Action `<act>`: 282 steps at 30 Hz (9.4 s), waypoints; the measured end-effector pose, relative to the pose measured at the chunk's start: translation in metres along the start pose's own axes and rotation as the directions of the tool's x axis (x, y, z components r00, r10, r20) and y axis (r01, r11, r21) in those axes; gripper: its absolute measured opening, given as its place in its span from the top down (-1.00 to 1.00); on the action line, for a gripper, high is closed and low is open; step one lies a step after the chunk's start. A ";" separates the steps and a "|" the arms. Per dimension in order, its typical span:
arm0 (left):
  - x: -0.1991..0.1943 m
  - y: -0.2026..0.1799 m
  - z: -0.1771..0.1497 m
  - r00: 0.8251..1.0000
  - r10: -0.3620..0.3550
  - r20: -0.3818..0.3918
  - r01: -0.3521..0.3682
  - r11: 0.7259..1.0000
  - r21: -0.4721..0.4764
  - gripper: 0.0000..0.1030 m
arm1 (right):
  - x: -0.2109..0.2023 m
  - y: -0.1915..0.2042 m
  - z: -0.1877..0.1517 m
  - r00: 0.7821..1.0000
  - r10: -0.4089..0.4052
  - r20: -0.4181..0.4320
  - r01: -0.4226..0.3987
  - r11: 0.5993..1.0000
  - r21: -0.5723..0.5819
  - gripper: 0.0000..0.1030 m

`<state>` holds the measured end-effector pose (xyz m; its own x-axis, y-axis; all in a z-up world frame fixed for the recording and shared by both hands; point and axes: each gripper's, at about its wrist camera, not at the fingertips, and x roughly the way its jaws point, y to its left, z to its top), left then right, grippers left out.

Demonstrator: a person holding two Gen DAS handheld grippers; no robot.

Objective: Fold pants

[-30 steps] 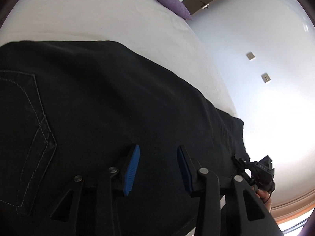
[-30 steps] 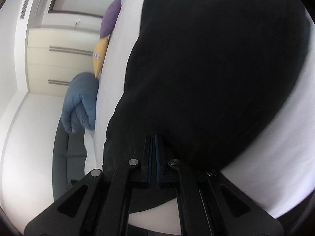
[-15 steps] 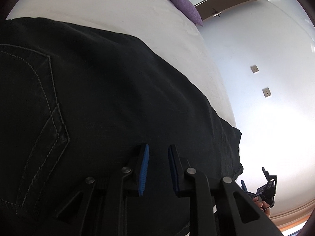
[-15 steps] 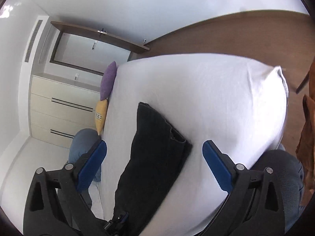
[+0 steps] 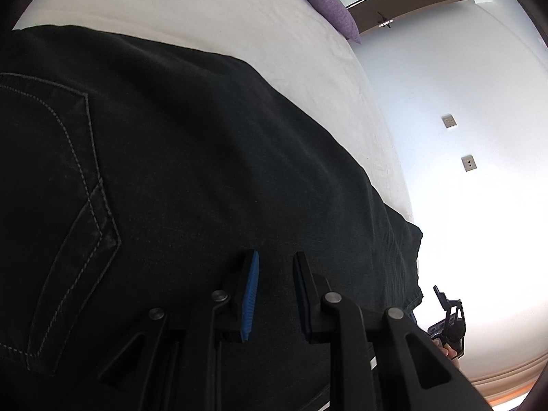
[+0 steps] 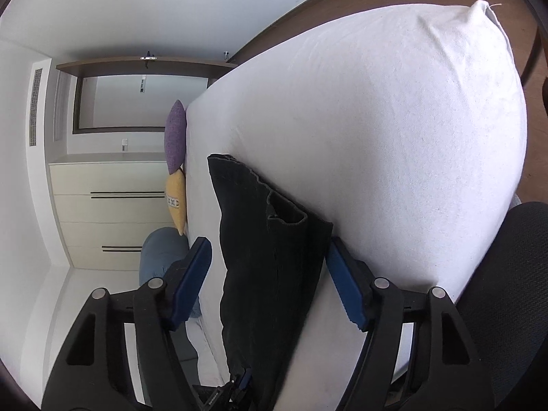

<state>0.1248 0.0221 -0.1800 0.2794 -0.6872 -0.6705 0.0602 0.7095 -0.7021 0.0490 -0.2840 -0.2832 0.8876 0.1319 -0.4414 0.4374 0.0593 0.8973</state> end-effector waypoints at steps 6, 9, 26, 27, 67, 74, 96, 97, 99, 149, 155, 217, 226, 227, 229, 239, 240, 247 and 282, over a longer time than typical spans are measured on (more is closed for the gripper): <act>0.001 -0.005 -0.001 1.000 0.016 0.001 -0.016 1.000 0.017 0.56 | 0.018 0.007 0.009 0.999 0.039 0.013 -0.039 0.998 0.043 0.36; 0.002 -0.005 -0.002 1.000 0.015 0.000 -0.015 1.000 0.015 0.56 | 0.030 0.001 0.012 0.999 0.051 0.015 -0.052 0.997 0.062 0.53; 0.001 0.004 -0.003 1.000 -0.017 0.011 0.017 1.000 -0.006 0.56 | 0.031 0.050 0.001 0.992 -0.091 0.085 0.101 0.987 -0.123 0.83; 0.000 0.005 -0.003 1.000 -0.022 0.012 0.022 1.000 -0.008 0.56 | 0.030 0.064 -0.003 0.991 -0.104 0.088 0.117 0.979 -0.165 0.83; 0.074 -0.109 0.022 0.971 -0.068 -0.229 0.086 0.994 0.068 0.13 | 0.086 0.155 -0.283 0.932 -0.321 0.167 0.164 -0.038 -0.986 0.82; 0.070 -0.111 0.027 0.972 -0.018 -0.233 0.053 0.988 0.143 0.78 | 0.074 0.153 -0.294 0.936 -0.309 0.168 0.154 -0.072 -0.986 0.82; 0.030 -0.075 0.040 0.936 0.234 -0.262 -0.087 0.877 0.472 0.81 | 0.076 0.130 -0.413 0.929 -0.365 0.065 -0.063 -0.329 -0.942 0.82; 0.028 -0.070 0.042 0.934 0.241 -0.263 -0.092 0.875 0.475 0.81 | 0.079 0.128 -0.419 0.926 -0.373 0.057 -0.076 -0.333 -0.940 0.82; 0.022 -0.060 0.046 0.931 0.257 -0.260 -0.106 0.870 0.481 0.81 | 0.082 0.125 -0.431 0.921 -0.387 0.048 -0.097 -0.345 -0.934 0.82; 0.003 -0.074 -0.047 0.893 0.443 0.081 -0.409 0.723 0.557 0.25 | 0.175 0.182 -0.110 0.654 -0.226 -0.722 -0.393 0.714 -0.579 0.74; 0.004 -0.073 -0.052 0.893 0.442 0.085 -0.413 0.728 0.547 0.25 | 0.263 0.153 -0.106 0.572 -0.291 -0.767 -0.283 0.807 -0.518 0.74; -0.096 -0.065 -0.072 0.920 0.235 0.312 -0.328 0.900 0.287 -0.92 | 0.119 0.126 -0.152 0.612 -0.203 -0.764 -0.308 0.829 -0.466 0.70; -0.225 0.055 -0.089 0.845 0.168 0.508 -0.064 0.974 -0.216 -0.96 | 0.108 0.111 -0.151 0.663 -0.255 -0.704 -0.191 0.852 -0.488 -0.11; -0.233 0.071 -0.094 0.832 0.175 0.527 -0.026 0.960 -0.277 -0.96 | 0.105 0.119 -0.155 0.660 -0.217 -0.719 -0.217 0.861 -0.460 -0.11; -0.246 0.101 -0.102 0.810 0.155 0.566 0.083 0.924 -0.372 -0.96 | 0.099 0.128 -0.153 0.652 -0.151 -0.743 -0.255 0.880 -0.401 -0.14; -0.226 0.154 -0.100 0.815 0.109 0.569 0.253 0.816 -0.520 -0.95 | 0.109 0.153 -0.211 0.567 -0.131 -0.813 -0.306 0.883 -0.356 -0.15; -0.224 0.158 -0.101 0.817 0.113 0.566 0.255 0.809 -0.530 -0.95 | 0.110 0.153 -0.216 0.562 -0.129 -0.817 -0.309 0.883 -0.352 -0.15; -0.213 0.184 -0.109 0.808 0.076 0.584 0.343 0.746 -0.571 -0.82 | 0.108 0.152 -0.233 0.550 -0.125 -0.825 -0.316 0.884 -0.345 -0.15; -0.200 0.208 -0.109 0.797 0.051 0.601 0.445 0.623 -0.643 0.33 | 0.157 0.178 -0.288 0.463 -0.219 -0.859 -0.374 0.830 -0.414 -0.15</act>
<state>-0.0225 0.2898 -0.2181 0.8021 -0.4184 -0.4262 -0.4542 0.0362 -0.8902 0.2249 0.0320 -0.1910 0.1913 0.8977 -0.3969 -0.0282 0.4092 0.9120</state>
